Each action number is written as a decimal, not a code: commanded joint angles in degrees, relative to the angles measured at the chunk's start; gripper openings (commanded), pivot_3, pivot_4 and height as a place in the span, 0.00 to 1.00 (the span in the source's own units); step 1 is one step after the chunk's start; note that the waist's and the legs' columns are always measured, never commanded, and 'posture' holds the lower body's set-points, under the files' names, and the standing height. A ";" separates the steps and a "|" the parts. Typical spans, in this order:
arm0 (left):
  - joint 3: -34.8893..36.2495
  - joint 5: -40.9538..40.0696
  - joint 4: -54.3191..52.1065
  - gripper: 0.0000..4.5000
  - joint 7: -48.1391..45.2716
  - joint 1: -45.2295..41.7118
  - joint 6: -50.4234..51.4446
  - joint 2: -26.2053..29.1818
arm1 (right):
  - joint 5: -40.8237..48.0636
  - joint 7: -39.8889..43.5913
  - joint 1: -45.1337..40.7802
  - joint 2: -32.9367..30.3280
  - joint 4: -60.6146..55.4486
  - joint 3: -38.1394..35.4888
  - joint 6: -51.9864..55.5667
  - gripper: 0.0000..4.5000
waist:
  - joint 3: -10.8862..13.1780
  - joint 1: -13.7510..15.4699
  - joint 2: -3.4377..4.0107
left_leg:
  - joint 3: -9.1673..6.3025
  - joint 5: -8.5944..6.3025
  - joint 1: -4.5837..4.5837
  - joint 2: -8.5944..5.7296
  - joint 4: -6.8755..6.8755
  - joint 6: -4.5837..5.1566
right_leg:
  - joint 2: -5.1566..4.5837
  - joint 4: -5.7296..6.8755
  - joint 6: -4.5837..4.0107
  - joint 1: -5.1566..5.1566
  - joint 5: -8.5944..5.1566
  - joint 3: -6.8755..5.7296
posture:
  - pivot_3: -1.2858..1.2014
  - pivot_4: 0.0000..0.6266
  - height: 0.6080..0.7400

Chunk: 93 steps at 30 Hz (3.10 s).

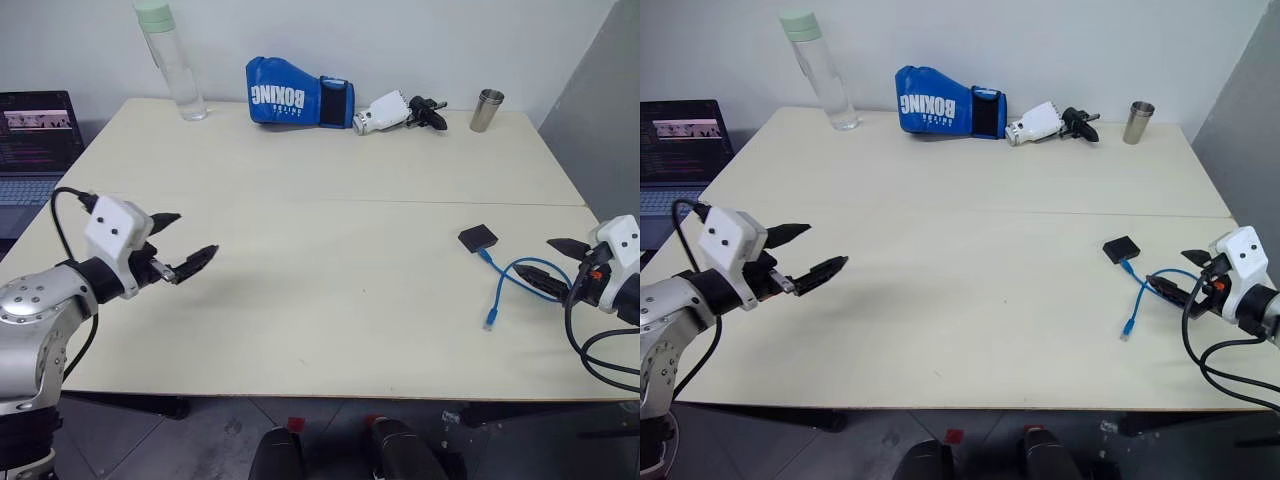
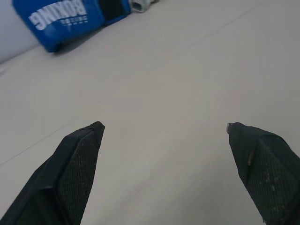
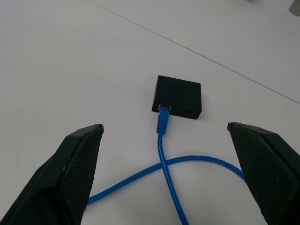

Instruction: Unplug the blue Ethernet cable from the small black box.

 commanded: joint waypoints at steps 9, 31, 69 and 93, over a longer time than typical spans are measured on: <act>-1.38 -6.40 -5.73 0.99 -6.61 -2.51 3.17 1.93 | 1.18 -1.07 -0.42 0.22 -3.06 0.38 2.89 1.00 | 0.00 0.01 0.00 | 0.00 0.00 -0.02 0.00 0.00 0.00 | 0.00 0.00 0.00 -0.01 0.00 0.00 | 0.52 0.24 1.00; -18.43 -9.67 -10.55 0.99 -13.10 -14.59 7.93 -1.37 | -11.62 -2.42 -27.16 7.82 34.10 17.11 -2.62 1.00 | 0.03 -0.02 0.05 | 0.02 0.01 -0.05 -0.04 0.05 0.00 | 0.01 0.02 -0.01 -0.04 0.01 0.03 | 0.52 0.24 1.00; -18.64 -5.81 5.13 1.00 -15.74 -16.68 7.34 -5.24 | -42.28 -8.16 -28.40 7.94 18.22 35.33 -52.16 0.01 | 0.07 -1.13 0.14 | 0.01 0.05 -0.04 0.00 0.06 -0.08 | 0.05 0.11 0.00 -0.08 0.01 0.03 | 0.52 0.24 1.00; -13.12 -17.36 11.79 1.00 -7.35 -23.98 21.92 -17.08 | -42.37 -7.17 -37.21 19.60 13.14 41.78 -63.42 0.01 | 0.07 -0.03 0.12 | -0.02 0.14 -0.07 0.00 0.14 -0.25 | -0.02 0.16 -0.03 -0.07 0.02 -0.03 | 0.52 0.24 1.00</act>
